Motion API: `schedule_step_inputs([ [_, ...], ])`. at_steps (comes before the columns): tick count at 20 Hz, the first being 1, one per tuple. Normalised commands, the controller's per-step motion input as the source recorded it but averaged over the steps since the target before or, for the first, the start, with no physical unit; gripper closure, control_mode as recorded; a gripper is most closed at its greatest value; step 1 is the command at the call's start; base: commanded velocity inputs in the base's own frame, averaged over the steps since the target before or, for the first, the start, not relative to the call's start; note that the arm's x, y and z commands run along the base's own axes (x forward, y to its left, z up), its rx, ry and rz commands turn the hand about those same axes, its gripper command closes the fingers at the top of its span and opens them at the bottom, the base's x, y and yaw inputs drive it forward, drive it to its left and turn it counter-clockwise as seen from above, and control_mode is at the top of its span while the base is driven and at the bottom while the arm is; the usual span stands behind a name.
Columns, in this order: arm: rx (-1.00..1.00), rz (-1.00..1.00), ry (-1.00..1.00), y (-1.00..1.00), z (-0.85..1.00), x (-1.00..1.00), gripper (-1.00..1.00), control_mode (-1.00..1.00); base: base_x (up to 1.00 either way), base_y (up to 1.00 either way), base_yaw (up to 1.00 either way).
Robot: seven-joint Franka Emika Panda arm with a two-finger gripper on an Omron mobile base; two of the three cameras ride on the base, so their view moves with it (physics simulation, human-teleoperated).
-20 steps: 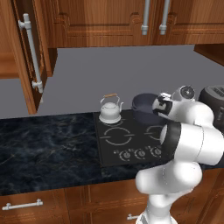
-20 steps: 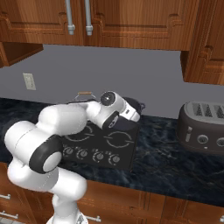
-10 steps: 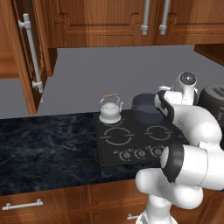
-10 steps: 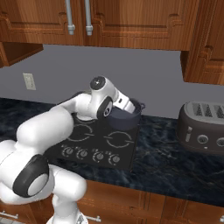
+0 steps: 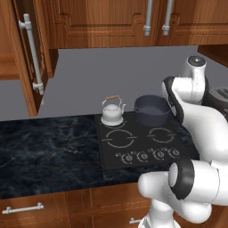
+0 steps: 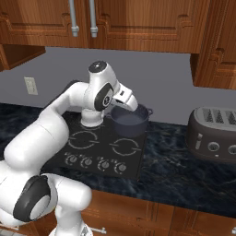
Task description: Pick the kettle from the cabinet and place it on a stove burner. Then pick the pot from the counter and place it on another stove burner. Finally, turn both burners on.
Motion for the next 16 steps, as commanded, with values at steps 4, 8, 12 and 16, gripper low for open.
schedule_step_inputs([
  [4, 0.0, 0.03, 0.04, 0.22, 0.04, -0.57, -1.0, -1.0, 0.0, 0.0, 0.0],
  [8, 0.03, 0.06, 0.0, 0.15, 0.0, -0.47, -1.0, -1.0, 0.0, 0.0, 0.0],
  [12, 0.02, 0.22, 0.0, 0.16, 0.0, -0.34, -1.0, -1.0, 0.0, 0.0, 0.0],
  [16, 0.01, 0.28, 0.02, 0.19, 0.0, -0.24, -1.0, -1.0, 0.0, 0.0, 0.0],
])
